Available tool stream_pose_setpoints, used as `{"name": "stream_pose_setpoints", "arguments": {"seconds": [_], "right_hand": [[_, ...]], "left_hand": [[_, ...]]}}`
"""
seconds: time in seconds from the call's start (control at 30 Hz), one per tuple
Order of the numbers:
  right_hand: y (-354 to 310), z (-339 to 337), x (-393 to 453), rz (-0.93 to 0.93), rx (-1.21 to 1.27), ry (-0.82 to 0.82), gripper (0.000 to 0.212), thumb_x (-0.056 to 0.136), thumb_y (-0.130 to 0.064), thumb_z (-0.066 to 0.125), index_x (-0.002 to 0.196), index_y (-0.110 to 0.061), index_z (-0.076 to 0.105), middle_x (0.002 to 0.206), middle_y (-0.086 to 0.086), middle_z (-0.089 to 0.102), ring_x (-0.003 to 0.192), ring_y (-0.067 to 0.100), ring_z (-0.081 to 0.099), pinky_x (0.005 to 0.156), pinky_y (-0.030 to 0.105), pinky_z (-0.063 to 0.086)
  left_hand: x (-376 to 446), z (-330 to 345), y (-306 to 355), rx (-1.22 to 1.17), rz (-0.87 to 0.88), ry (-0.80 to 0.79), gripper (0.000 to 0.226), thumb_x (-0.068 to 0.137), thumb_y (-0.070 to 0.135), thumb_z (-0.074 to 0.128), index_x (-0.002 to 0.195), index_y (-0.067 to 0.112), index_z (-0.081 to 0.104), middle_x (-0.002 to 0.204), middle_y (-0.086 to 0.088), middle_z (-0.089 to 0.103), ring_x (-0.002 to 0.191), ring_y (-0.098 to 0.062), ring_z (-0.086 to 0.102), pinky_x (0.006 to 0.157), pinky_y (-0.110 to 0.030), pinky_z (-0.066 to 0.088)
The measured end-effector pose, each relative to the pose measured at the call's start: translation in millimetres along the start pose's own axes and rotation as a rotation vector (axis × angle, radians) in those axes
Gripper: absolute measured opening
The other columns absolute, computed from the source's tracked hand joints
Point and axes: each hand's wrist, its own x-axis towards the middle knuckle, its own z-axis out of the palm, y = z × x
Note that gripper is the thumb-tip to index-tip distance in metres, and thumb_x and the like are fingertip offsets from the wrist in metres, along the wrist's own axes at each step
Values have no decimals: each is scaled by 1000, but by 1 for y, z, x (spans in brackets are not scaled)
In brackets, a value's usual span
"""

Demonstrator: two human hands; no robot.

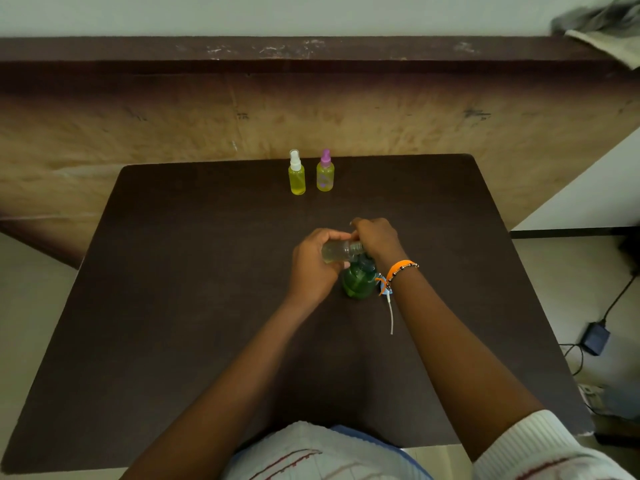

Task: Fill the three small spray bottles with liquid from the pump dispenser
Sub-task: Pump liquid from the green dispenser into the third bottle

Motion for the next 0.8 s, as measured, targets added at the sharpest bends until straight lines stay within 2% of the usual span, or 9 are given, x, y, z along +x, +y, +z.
{"name": "stream_pose_setpoints", "arguments": {"seconds": [0.13, 0.23, 0.4, 0.53, 0.67, 0.8], "right_hand": [[5, 1, 0, -20, 39, 74, 46, 83, -42, 46, 101, -8, 71, 111, 15, 68, 101, 33, 61, 90, 38, 49], [10, 3, 4, -30, 40, 130, 38, 89, -36, 47, 96, -8, 72, 108, 14, 68, 100, 34, 61, 87, 36, 48], [10, 2, 8, -33, 26, 100, 37, 90, -35, 48, 97, -8, 72, 108, 14, 67, 100, 33, 60, 87, 36, 47], [6, 0, 8, -17, 48, 28, 30, 86, -34, 51, 82, -14, 72, 107, 13, 69, 100, 33, 62, 91, 40, 50], [7, 1, 9, -19, 59, 46, 37, 86, -34, 49, 96, -8, 73, 108, 13, 69, 101, 32, 62, 89, 37, 49], [11, 4, 9, -46, 42, 93, 41, 84, -36, 46, 96, -7, 72, 107, 14, 69, 97, 33, 62, 89, 39, 51]], "left_hand": [[-1, 2, -3, 11, -1, 4, 43, 62, -8, 73, 96, 16, 67, 94, 7, 63, 82, 1, 57, 69, -3, 40], [-1, 4, -7, 22, -7, 11, 43, 60, -8, 73, 96, 15, 68, 94, 6, 63, 81, 2, 56, 68, -2, 40], [0, 4, -5, 28, -12, 14, 43, 60, -8, 73, 97, 14, 68, 94, 6, 63, 81, 3, 55, 68, -1, 39], [1, 3, -3, 8, -2, 21, 44, 60, -9, 73, 96, 15, 68, 95, 6, 64, 82, 0, 57, 69, -3, 40], [0, 4, -4, 9, -1, 31, 44, 60, -9, 73, 96, 16, 68, 94, 6, 64, 82, 0, 57, 69, -3, 40], [0, 6, -6, 28, -14, 29, 44, 60, -8, 72, 97, 16, 68, 95, 5, 64, 82, -1, 57, 68, -3, 40]]}}
